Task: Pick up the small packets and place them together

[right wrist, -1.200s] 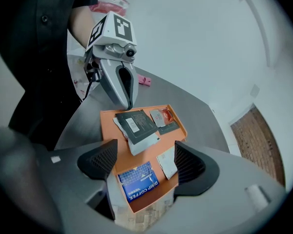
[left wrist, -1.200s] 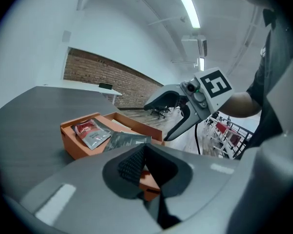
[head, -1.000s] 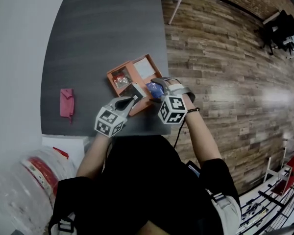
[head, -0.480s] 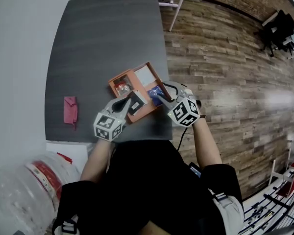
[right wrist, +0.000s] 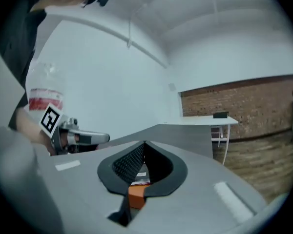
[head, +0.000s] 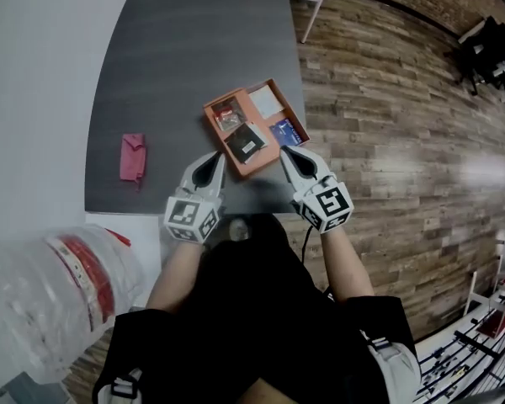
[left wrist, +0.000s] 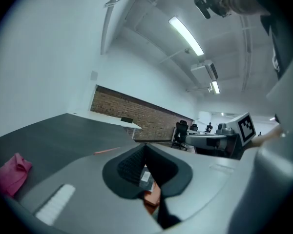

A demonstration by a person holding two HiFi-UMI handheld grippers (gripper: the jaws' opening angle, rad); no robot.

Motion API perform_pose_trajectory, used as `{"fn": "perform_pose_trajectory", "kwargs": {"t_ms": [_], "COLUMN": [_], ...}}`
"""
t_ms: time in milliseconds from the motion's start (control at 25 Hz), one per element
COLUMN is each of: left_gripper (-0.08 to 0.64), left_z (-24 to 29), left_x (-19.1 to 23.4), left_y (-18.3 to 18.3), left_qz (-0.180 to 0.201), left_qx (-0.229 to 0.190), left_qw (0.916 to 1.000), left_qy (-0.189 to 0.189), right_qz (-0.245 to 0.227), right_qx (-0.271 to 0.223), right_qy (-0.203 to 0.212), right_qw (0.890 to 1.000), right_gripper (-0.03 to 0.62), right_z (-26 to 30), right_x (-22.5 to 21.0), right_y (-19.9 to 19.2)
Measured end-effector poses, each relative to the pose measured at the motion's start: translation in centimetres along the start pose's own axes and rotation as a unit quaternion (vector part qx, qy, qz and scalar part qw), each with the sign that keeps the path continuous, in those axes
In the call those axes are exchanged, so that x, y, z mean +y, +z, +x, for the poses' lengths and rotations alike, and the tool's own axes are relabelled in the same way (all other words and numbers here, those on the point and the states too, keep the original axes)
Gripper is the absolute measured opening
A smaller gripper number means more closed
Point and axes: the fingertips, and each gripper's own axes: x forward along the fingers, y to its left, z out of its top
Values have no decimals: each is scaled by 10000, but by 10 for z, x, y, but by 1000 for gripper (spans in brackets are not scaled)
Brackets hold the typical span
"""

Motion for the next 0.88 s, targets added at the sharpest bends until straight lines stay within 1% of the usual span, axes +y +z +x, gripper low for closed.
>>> {"fn": "perform_pose_trajectory", "kwargs": {"t_ms": [80, 120, 200, 360, 480, 560, 680, 880], "left_gripper": [-2, -2, -2, -2, -2, -2, -2, -2], "left_z": [-15, -21, -31, -53, -65, -73, -87, -96], "left_x": [-7, -11, -18, -34, -44, -52, -75, -114], "left_y": [-6, -9, -13, -13, -7, 0, 4, -8], "left_qz": [-23, -8, 23, 38, 115, 89, 10, 35], "left_qx": [-12, -17, -24, -160, -362, -553, -808, -888], "left_qw": [10000, 10000, 10000, 9999, 9993, 9983, 9965, 9956], "left_qy": [-17, -30, -34, 1, 60, 136, 219, 297], "right_qz": [645, 875, 1096, 1011, 1011, 1079, 1085, 869], "right_qx": [-272, -384, -530, -713, -983, -1110, -1110, -1115], "right_qy": [-144, -200, -282, -421, -488, -445, -319, -271], "right_qw": [9974, 9952, 9922, 9914, 9888, 9869, 9874, 9896], "right_gripper": [3, 3, 3, 3, 3, 2, 2, 2], "right_z": [-16, -24, -40, -72, -95, -110, -137, -184], "right_x": [0, -2, -4, -3, -5, -4, 1, -5], "right_y": [0, 0, 1, 1, 6, 8, 6, 4]}}
